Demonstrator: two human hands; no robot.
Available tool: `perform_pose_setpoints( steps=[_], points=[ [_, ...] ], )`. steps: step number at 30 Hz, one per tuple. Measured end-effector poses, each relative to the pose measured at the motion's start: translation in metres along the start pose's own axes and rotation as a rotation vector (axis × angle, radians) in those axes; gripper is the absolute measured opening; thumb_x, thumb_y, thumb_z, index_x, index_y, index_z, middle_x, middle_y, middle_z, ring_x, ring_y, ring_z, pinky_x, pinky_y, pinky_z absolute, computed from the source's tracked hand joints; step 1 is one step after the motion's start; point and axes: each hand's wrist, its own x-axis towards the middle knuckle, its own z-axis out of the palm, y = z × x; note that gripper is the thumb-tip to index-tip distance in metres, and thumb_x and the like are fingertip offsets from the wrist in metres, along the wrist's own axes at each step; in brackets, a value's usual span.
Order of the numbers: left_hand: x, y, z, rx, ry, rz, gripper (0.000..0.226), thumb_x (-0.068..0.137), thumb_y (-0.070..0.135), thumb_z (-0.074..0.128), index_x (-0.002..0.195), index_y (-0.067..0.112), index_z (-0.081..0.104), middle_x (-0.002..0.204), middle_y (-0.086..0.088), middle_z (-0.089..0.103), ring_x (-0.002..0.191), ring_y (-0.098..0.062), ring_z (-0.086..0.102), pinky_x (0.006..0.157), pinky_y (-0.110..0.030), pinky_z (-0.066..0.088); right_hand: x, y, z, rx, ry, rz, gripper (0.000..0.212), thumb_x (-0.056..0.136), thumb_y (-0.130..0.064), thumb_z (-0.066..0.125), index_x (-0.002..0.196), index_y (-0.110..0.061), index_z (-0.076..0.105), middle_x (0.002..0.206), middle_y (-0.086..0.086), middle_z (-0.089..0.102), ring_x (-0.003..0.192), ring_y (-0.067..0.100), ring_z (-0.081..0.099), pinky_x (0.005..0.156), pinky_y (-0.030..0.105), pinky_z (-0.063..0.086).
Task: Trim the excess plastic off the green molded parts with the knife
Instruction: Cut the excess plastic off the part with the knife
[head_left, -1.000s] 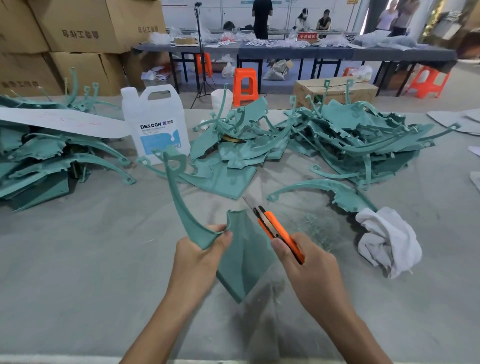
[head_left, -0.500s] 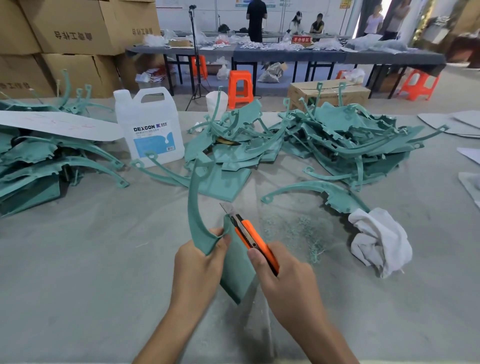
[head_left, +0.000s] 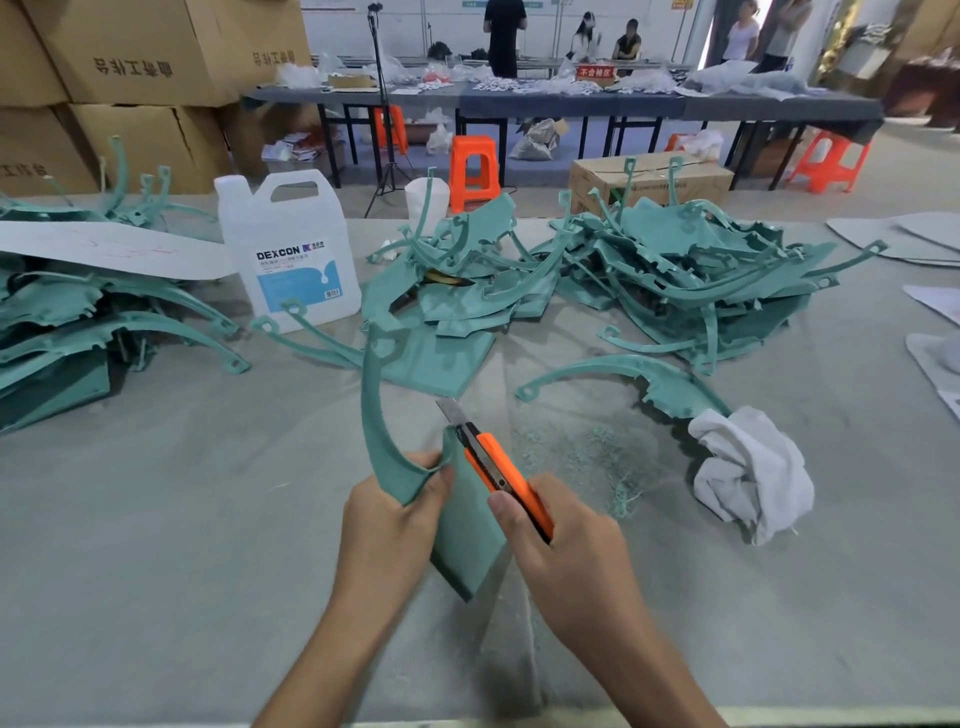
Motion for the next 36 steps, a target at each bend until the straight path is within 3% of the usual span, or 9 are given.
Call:
perform_pose_setpoints(
  steps=[2, 4, 8, 12, 16, 23, 28, 32, 36],
  points=[
    [0.002, 0.002, -0.004, -0.050, -0.072, -0.067, 0.032, 0.093, 0.014, 0.070, 0.087, 0.045, 0.076, 0.087, 0.010, 0.077, 0.084, -0.003, 0.072, 0.071, -0.020, 0.055, 0.002, 0.004, -0.001, -0.017, -0.010, 0.012, 0.037, 0.094, -0.062, 0.050, 0.074, -0.030, 0.046, 0.058, -0.008, 0.055, 0.057, 0.016, 0.050, 0.054, 0.028, 0.037],
    [0.004, 0.002, -0.007, -0.159, -0.154, -0.181, 0.029, 0.090, 0.004, 0.069, 0.086, 0.032, 0.077, 0.086, -0.002, 0.078, 0.081, -0.013, 0.073, 0.066, -0.025, 0.056, 0.005, 0.010, -0.006, -0.036, 0.017, 0.046, 0.036, 0.095, -0.060, 0.050, 0.077, -0.029, 0.048, 0.054, -0.003, 0.052, 0.055, 0.015, 0.051, 0.052, 0.027, 0.035],
    [0.008, 0.000, -0.013, -0.312, -0.252, -0.377, 0.036, 0.074, -0.002, 0.061, 0.107, 0.008, 0.068, 0.096, -0.014, 0.077, 0.080, -0.022, 0.074, 0.060, -0.025, 0.057, 0.004, 0.017, -0.012, -0.041, -0.002, 0.011, 0.047, 0.088, -0.071, 0.041, 0.082, -0.026, 0.049, 0.057, -0.002, 0.054, 0.058, 0.017, 0.053, 0.055, 0.029, 0.038],
    [0.007, -0.002, -0.016, -0.293, -0.252, -0.393, 0.028, 0.092, -0.011, 0.053, 0.110, 0.006, 0.067, 0.093, -0.010, 0.078, 0.080, -0.021, 0.076, 0.058, -0.025, 0.056, -0.005, 0.019, -0.011, -0.075, -0.073, -0.044, 0.047, 0.085, -0.076, 0.041, 0.084, -0.029, 0.048, 0.061, -0.003, 0.057, 0.057, 0.018, 0.055, 0.058, 0.036, 0.043],
    [0.007, -0.003, -0.018, -0.303, -0.289, -0.373, 0.031, 0.093, -0.010, 0.053, 0.114, 0.008, 0.066, 0.101, -0.013, 0.077, 0.090, -0.028, 0.075, 0.064, -0.028, 0.058, -0.005, 0.022, -0.012, -0.123, -0.116, -0.017, 0.042, 0.086, -0.072, 0.044, 0.083, -0.031, 0.049, 0.058, -0.001, 0.055, 0.061, 0.020, 0.058, 0.062, 0.040, 0.047],
    [0.008, -0.002, -0.022, -0.357, -0.278, -0.438, 0.027, 0.092, -0.011, 0.052, 0.106, 0.004, 0.069, 0.098, -0.013, 0.077, 0.086, -0.024, 0.076, 0.061, -0.025, 0.058, 0.001, 0.023, -0.014, -0.116, -0.106, -0.041, 0.033, 0.088, -0.070, 0.048, 0.080, -0.038, 0.048, 0.059, -0.008, 0.054, 0.057, 0.017, 0.053, 0.059, 0.036, 0.044],
    [0.007, -0.002, -0.027, -0.361, -0.295, -0.487, 0.024, 0.092, -0.009, 0.053, 0.106, 0.004, 0.068, 0.098, -0.013, 0.077, 0.083, -0.023, 0.076, 0.061, -0.029, 0.061, 0.010, 0.029, -0.020, -0.142, -0.116, -0.036, 0.040, 0.089, -0.069, 0.049, 0.081, -0.030, 0.053, 0.062, -0.006, 0.060, 0.057, 0.011, 0.056, 0.061, 0.036, 0.049],
    [0.007, -0.002, -0.027, -0.369, -0.285, -0.484, 0.023, 0.091, -0.009, 0.053, 0.101, 0.003, 0.070, 0.097, -0.015, 0.077, 0.086, -0.030, 0.071, 0.066, -0.036, 0.053, 0.013, 0.027, -0.020, -0.150, -0.126, -0.052, 0.040, 0.087, -0.071, 0.048, 0.081, -0.031, 0.050, 0.062, -0.010, 0.058, 0.056, 0.012, 0.054, 0.058, 0.033, 0.045],
    [0.006, -0.001, -0.026, -0.421, -0.311, -0.495, 0.025, 0.093, -0.010, 0.052, 0.107, 0.002, 0.069, 0.100, -0.014, 0.077, 0.086, -0.024, 0.076, 0.062, -0.026, 0.059, 0.013, 0.027, -0.023, -0.165, -0.133, -0.055, 0.036, 0.089, -0.069, 0.049, 0.077, -0.034, 0.047, 0.059, -0.005, 0.056, 0.056, 0.012, 0.055, 0.058, 0.035, 0.046]
  ],
)
